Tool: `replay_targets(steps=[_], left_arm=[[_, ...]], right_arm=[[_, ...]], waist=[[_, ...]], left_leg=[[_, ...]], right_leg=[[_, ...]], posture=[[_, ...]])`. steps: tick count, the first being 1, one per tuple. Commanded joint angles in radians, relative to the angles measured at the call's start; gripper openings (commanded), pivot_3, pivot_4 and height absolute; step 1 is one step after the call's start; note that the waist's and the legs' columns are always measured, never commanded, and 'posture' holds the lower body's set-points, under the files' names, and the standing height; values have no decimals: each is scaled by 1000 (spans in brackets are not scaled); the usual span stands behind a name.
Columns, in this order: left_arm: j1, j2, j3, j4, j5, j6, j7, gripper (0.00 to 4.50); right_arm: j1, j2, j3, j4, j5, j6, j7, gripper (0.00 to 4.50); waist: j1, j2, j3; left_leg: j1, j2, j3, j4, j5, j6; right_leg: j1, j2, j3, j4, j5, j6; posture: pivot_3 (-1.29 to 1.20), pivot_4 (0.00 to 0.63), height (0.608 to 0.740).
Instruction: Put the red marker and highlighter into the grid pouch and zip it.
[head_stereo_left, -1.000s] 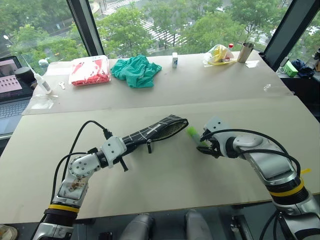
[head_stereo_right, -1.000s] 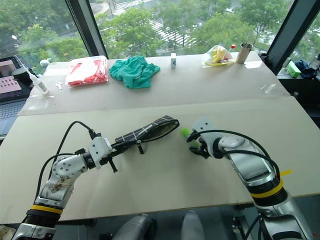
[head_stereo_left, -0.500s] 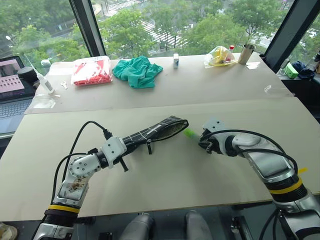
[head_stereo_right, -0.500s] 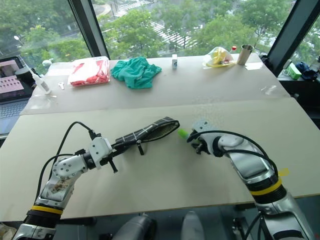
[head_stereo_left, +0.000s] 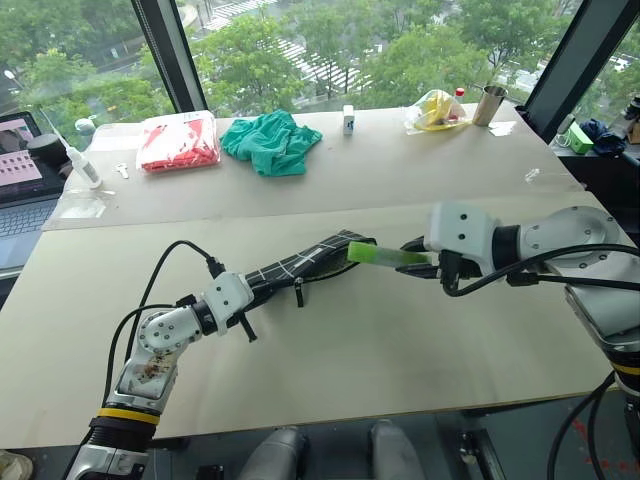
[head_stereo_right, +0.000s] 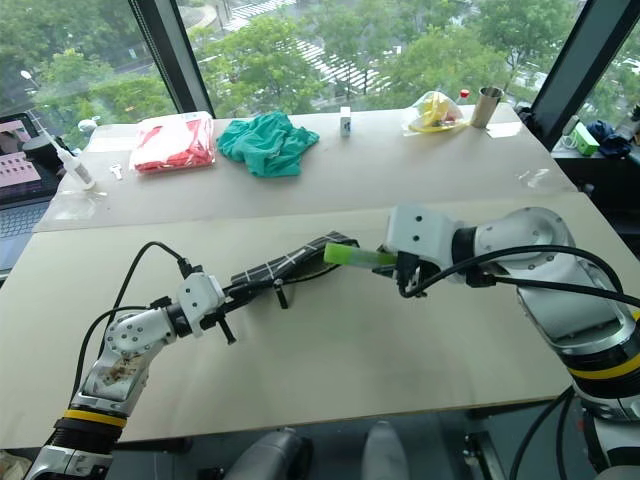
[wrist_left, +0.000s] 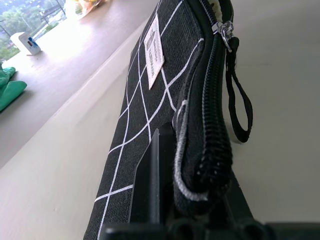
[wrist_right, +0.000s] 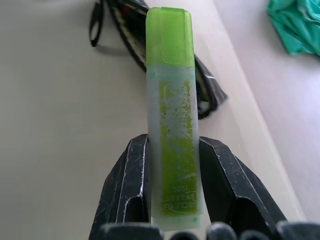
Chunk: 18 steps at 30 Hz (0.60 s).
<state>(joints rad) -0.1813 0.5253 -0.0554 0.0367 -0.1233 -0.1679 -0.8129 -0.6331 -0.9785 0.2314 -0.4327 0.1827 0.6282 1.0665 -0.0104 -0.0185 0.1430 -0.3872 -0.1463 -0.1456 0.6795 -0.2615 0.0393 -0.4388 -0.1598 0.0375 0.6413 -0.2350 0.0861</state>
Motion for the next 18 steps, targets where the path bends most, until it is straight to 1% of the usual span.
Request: replay_targets(steps=[1, 5, 10, 18], left_arm=[[-5, -1, 6, -15, -9, -9, 5, 0], [-8, -3, 3, -15, -7, -8, 3, 0], [-15, -4, -1, -8, -5, -10, 1, 0], [-27, -5, -11, 3, -2, -16, -9, 0]], right_arm=[[-54, 18, 57, 10, -95, -42, -23, 1002], [-95, 42, 129, 61, -193, -84, -24, 1002], [-140, 68, 189, 112, -279, -146, -3, 1002], [-240, 174, 326, 180, -458, -264, 34, 1002]], waist=[[0, 0, 0], [0, 0, 0], [0, 0, 0], [-2, 0, 0]], left_leg=[[0, 0, 0, 0, 0, 0], [0, 0, 1, 0, 0, 0], [0, 0, 1, 0, 0, 0], [0, 2, 3, 0, 0, 0]], right_leg=[[0, 0, 0, 0, 0, 0], [-1, 0, 0, 0, 0, -1], [-1, 0, 0, 0, 0, -1], [-2, 1, 0, 1, 1, -1]], posture=[[0, 150, 740], [0, 150, 740], [0, 150, 740], [0, 150, 740]])
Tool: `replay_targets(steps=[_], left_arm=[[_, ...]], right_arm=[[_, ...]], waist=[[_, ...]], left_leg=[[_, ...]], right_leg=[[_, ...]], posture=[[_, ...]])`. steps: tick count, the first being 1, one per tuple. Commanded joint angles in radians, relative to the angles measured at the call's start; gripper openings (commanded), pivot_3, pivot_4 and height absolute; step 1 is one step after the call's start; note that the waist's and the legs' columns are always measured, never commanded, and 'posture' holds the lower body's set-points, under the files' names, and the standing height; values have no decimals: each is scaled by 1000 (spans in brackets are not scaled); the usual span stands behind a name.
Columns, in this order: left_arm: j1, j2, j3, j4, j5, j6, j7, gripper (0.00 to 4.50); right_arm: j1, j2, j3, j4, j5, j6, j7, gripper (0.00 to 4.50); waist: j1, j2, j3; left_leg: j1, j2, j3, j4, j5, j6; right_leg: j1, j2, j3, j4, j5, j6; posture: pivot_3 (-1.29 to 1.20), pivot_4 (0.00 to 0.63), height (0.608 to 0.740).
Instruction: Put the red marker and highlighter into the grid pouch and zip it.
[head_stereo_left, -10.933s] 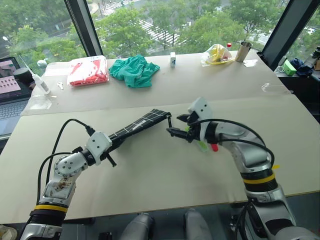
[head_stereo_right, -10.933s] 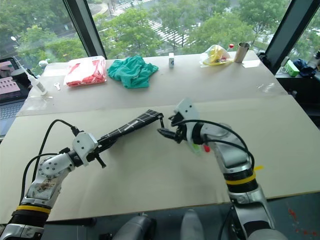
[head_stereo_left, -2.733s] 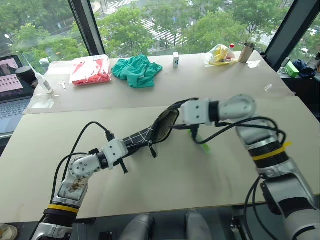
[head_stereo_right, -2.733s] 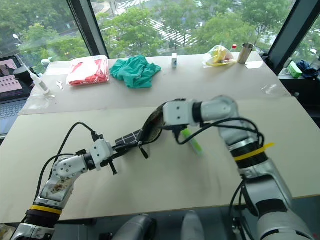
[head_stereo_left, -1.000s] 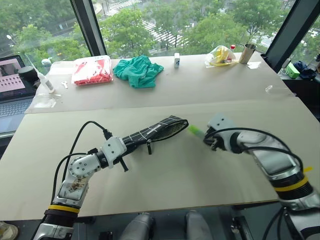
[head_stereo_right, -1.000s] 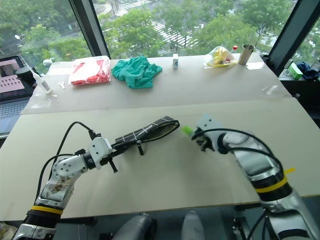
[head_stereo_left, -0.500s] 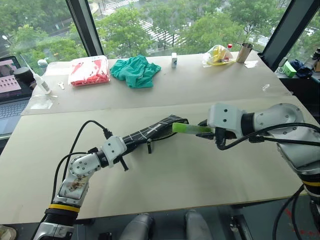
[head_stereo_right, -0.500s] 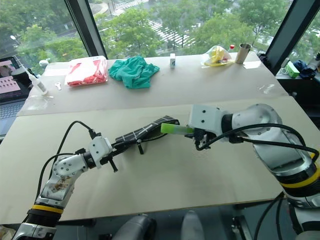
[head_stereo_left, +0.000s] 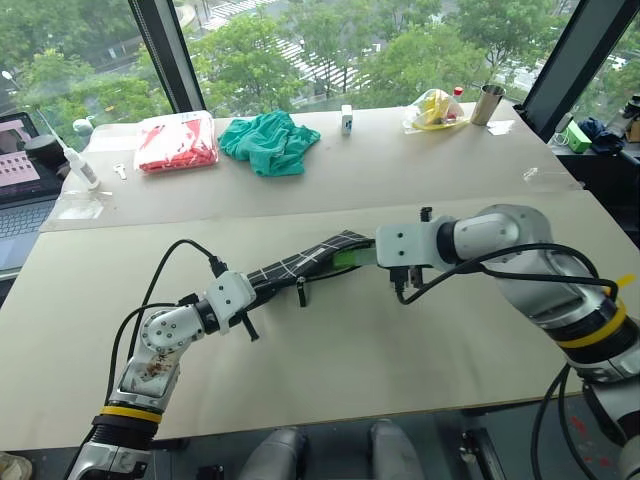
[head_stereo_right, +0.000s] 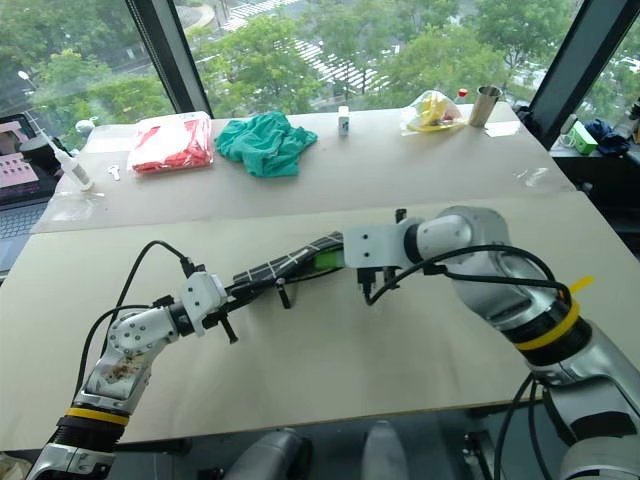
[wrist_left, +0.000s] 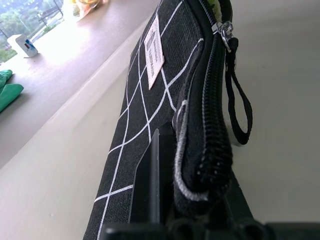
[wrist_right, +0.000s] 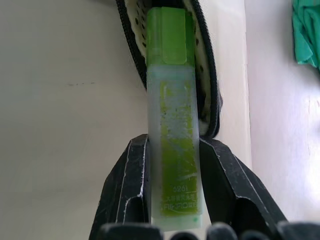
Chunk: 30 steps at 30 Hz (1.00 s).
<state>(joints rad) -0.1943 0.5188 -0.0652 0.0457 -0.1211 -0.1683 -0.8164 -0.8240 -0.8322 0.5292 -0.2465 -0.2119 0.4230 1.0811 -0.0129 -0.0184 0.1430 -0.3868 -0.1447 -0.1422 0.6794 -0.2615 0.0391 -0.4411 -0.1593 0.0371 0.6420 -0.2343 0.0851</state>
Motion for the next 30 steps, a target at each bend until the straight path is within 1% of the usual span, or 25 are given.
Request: replay_targets(steps=[1, 5, 8, 12, 16, 18, 19, 22, 23, 26, 30], left_arm=[[-16, 1, -3, -3, -3, -17, -7, 0], [-32, -4, -11, 12, -1, -22, -13, 0], [-39, -6, -14, 18, -1, -23, -13, 0], [-38, -3, -13, 19, -1, -28, -15, 0], [-37, -1, -11, 18, -1, -30, -14, 0], [-36, 0, -9, 17, -1, -30, -12, 0], [-35, 0, -8, 15, -1, -30, -11, 0], [-29, 2, -5, 10, -3, -29, -10, 0], [-25, 3, -5, 9, -3, -29, -11, 0], [-22, 4, -5, 7, -4, -28, -10, 0], [-23, 3, -3, 10, -7, -26, -8, 0]], right_arm=[[-63, 45, 54, 3, -93, -85, 22, 1002], [-108, 123, 113, 70, -181, -181, 8, 1002], [-132, 174, 134, 121, -238, -272, -16, 1002], [-158, 266, 179, 239, -334, -417, -111, 1002], [-133, 307, 190, 316, -351, -537, -136, 1002], [-113, 345, 161, 354, -309, -520, -127, 2009], [-106, 349, 138, 364, -285, -497, -106, 2216], [-107, 377, 54, 378, -241, -389, -92, 3288], [-107, 369, 17, 368, -193, -353, -56, 3625], [-109, 349, -101, 319, -50, -237, 32, 3625], [-95, 269, -273, 244, 161, -136, 134, 3625]], waist=[[0, 0, 0], [0, 0, 0], [-1, 0, 0], [-1, 0, 0], [-3, 0, 0], [-3, 0, 0], [-4, 0, 0], [-6, 0, 0], [-5, 0, 0], [-4, 0, 0], [-1, 0, 0]], left_leg=[[0, 0, 0, 0, 0, 0], [0, 0, 1, 0, 0, 0], [0, 0, 1, 0, 0, 0], [1, 1, 1, 0, 0, -1], [1, 1, 1, 0, 0, -1], [1, 1, 1, 0, 0, -1], [2, 2, 1, 0, 0, -2], [3, 4, 1, 0, -1, -3], [2, 4, 1, 0, -1, -3], [3, 4, 1, 0, -1, -3], [2, 4, 1, 0, -1, -3]], right_leg=[[0, 0, 0, 0, 0, 0], [0, 0, 0, 0, 0, 0], [0, 0, -1, 0, 1, -1], [-1, 1, -1, 1, 1, -1], [-2, 2, -1, 2, 1, -1], [-2, 2, -1, 1, 1, -1], [-1, 3, -1, 1, 1, -1], [-1, 5, 0, 1, 2, -2], [-2, 5, 0, 2, 2, -2], [-1, 5, 0, 1, 2, -3], [-1, 5, 0, 0, 2, -3]], posture=[[0, 150, 740], [0, 150, 740], [0, 150, 740], [0, 150, 740], [0, 150, 740], [0, 150, 740], [0, 150, 740], [0, 150, 740], [0, 150, 740], [0, 150, 740], [0, 150, 740]])
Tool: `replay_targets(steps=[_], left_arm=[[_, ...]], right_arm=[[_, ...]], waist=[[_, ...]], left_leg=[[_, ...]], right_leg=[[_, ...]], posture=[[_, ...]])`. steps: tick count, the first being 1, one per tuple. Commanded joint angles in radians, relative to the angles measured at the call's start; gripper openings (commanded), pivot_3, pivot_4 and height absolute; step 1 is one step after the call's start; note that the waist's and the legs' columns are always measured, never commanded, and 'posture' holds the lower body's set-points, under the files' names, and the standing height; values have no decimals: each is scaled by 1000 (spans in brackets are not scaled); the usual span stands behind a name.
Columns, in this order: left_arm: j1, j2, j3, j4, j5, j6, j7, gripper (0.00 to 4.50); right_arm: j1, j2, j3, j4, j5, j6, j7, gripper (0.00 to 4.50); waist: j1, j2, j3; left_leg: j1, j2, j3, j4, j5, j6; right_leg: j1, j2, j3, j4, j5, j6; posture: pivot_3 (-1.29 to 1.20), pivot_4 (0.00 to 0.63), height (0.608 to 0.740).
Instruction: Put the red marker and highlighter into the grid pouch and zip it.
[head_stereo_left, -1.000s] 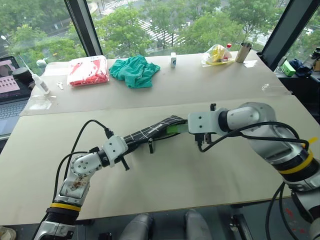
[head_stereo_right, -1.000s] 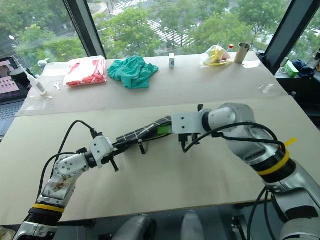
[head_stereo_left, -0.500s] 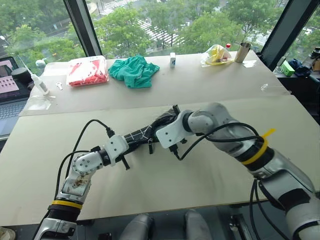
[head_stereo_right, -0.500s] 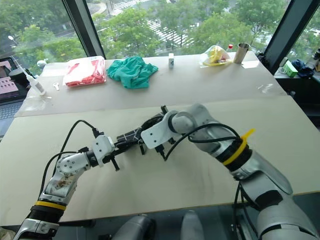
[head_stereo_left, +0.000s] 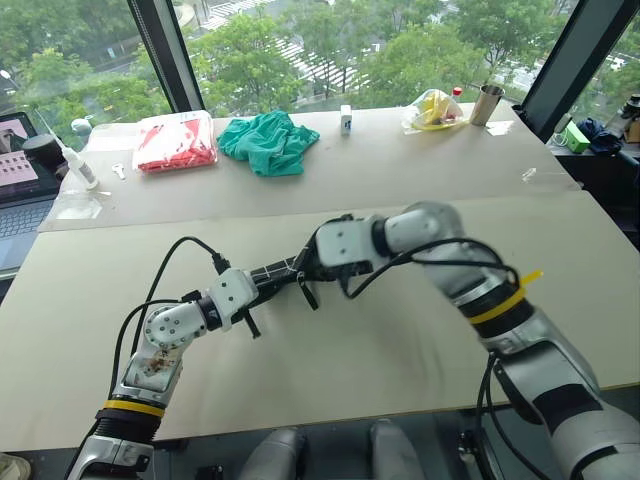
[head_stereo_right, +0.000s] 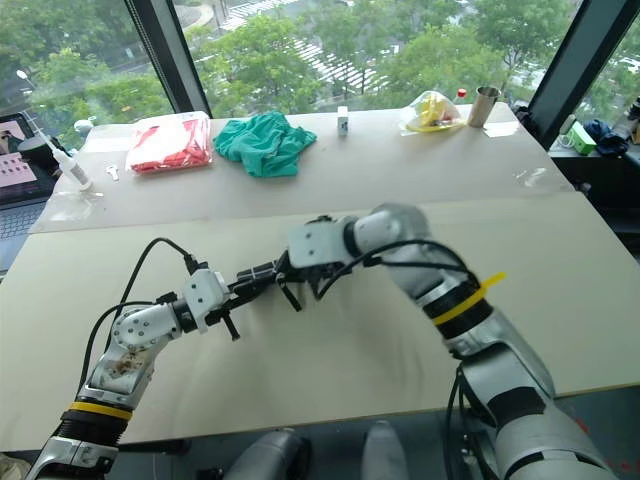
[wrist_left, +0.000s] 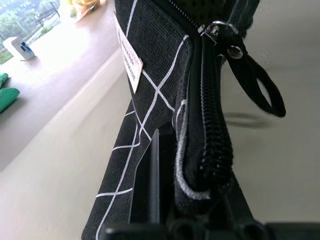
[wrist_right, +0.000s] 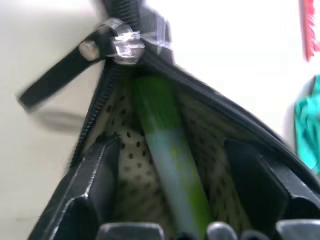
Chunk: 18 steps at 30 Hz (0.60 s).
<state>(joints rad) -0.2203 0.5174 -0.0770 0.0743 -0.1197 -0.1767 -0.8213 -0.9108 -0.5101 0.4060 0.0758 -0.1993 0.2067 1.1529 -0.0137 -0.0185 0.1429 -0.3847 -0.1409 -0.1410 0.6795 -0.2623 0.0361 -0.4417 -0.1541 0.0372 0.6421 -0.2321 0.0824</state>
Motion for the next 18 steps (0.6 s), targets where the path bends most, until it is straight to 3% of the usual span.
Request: replay_targets(steps=[1, 7, 11, 15, 18], left_arm=[[4, 4, 9, -19, -9, -18, -3, 0], [9, 5, 12, -26, -11, -15, -3, 0], [16, 6, 21, -33, -14, -7, 6, 0], [25, 6, 29, -43, -19, 1, 9, 0], [29, 0, 30, -52, -24, 11, 12, 0]], right_arm=[[2, -75, -182, -96, 190, 109, 83, 3625], [128, -194, -320, -185, 400, 269, 164, 3625], [319, -290, -308, -223, 388, 376, 128, 3625], [448, -270, -291, -287, 411, 475, 43, 3625], [485, -155, -261, -304, 422, 552, -69, 3625]], waist=[[0, 0, 0], [-2, 0, 0], [5, 0, 0], [7, 0, 0], [-1, 0, 0]], left_leg=[[0, 0, 0, 0, 0, 0], [1, 1, 0, -1, -1, 0], [1, 1, 1, -1, -1, 0], [0, 1, 4, 0, -3, 2], [1, 3, 7, 0, -3, 2]], right_leg=[[0, 0, 0, 0, 0, 0], [0, 0, 0, -1, 0, 0], [1, 0, 0, -1, 0, 0], [1, 0, 2, -1, 0, 0], [0, 0, 3, 0, 0, 0]], posture=[[0, 150, 740], [0, 150, 740], [0, 150, 740], [0, 150, 740], [0, 150, 740]])
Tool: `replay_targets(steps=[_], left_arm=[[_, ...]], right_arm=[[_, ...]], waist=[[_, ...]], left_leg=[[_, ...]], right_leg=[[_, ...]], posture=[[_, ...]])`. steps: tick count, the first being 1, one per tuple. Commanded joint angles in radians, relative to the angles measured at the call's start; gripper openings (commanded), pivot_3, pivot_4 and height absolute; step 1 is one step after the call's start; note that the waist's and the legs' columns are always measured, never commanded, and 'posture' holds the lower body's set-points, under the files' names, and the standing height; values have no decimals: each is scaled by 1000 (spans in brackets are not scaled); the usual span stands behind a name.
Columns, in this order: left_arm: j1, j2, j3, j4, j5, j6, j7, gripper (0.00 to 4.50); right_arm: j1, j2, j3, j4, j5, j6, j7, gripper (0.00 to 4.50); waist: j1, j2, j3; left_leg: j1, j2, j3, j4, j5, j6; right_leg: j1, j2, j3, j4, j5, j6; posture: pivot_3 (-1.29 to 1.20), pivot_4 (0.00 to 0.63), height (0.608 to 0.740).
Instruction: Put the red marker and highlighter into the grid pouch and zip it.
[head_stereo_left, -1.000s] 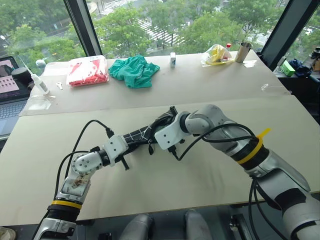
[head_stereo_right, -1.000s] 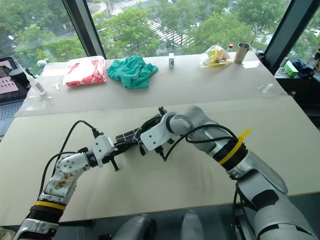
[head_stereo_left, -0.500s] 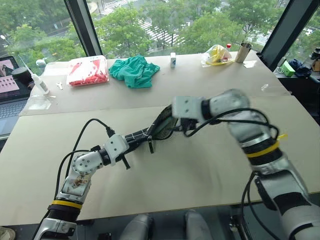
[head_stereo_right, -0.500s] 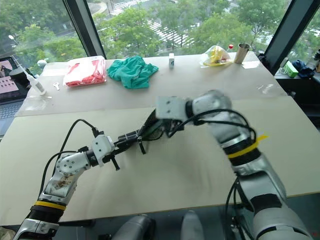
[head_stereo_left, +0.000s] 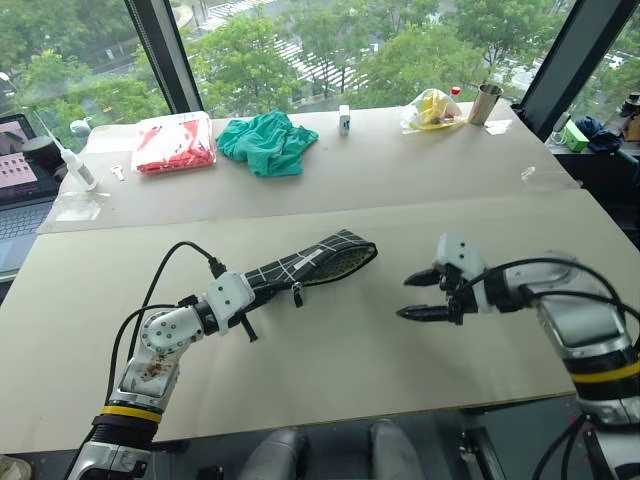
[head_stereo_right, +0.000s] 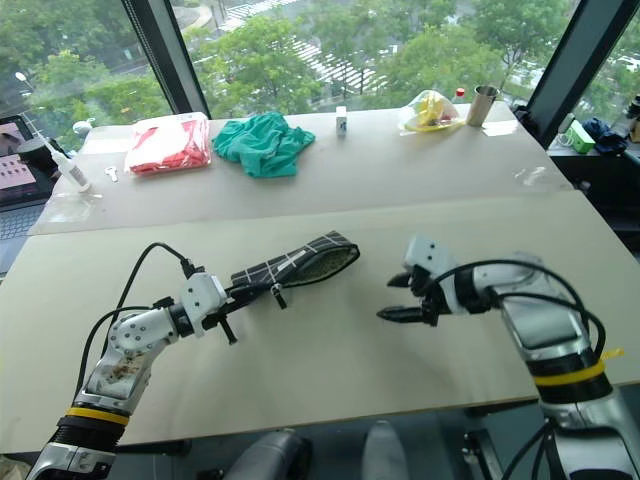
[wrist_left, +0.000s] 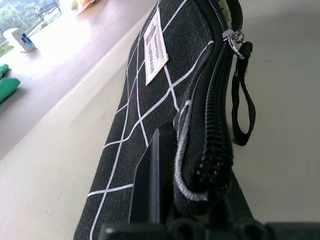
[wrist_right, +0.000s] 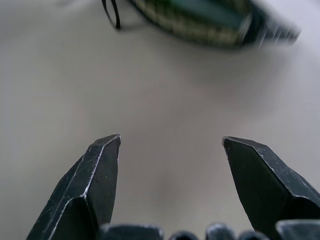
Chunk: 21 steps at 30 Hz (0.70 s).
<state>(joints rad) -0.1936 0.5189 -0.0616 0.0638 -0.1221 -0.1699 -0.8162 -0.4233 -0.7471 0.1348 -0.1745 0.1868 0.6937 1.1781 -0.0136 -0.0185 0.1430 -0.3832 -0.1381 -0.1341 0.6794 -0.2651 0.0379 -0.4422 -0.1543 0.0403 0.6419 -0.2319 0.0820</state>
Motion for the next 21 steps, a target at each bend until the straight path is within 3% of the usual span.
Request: replay_targets(steps=[1, 9, 21], left_arm=[[1, -4, 16, -44, -25, 10, 9, 0], [-40, -36, 26, -70, -64, 81, 31, 0], [-22, -43, 21, -99, -57, 104, 35, 0]], right_arm=[[-7, 127, 15, -51, 42, 95, -132, 3625], [-128, 381, 105, -26, 52, 217, -322, 3625], [-224, 571, 180, 62, 39, 224, -456, 3625]], waist=[[-2, 0, 0], [2, 0, 0], [-5, 0, 0]], left_leg=[[0, 0, 0, 0, 0, 0], [0, 1, 1, 1, -1, -1], [1, 3, 0, 1, -1, -2]], right_leg=[[0, 0, 0, 0, 0, 0], [0, 1, 0, 0, 2, -1], [-1, 3, -1, 1, 2, -1]], posture=[[0, 150, 740], [0, 150, 740], [0, 150, 740]])
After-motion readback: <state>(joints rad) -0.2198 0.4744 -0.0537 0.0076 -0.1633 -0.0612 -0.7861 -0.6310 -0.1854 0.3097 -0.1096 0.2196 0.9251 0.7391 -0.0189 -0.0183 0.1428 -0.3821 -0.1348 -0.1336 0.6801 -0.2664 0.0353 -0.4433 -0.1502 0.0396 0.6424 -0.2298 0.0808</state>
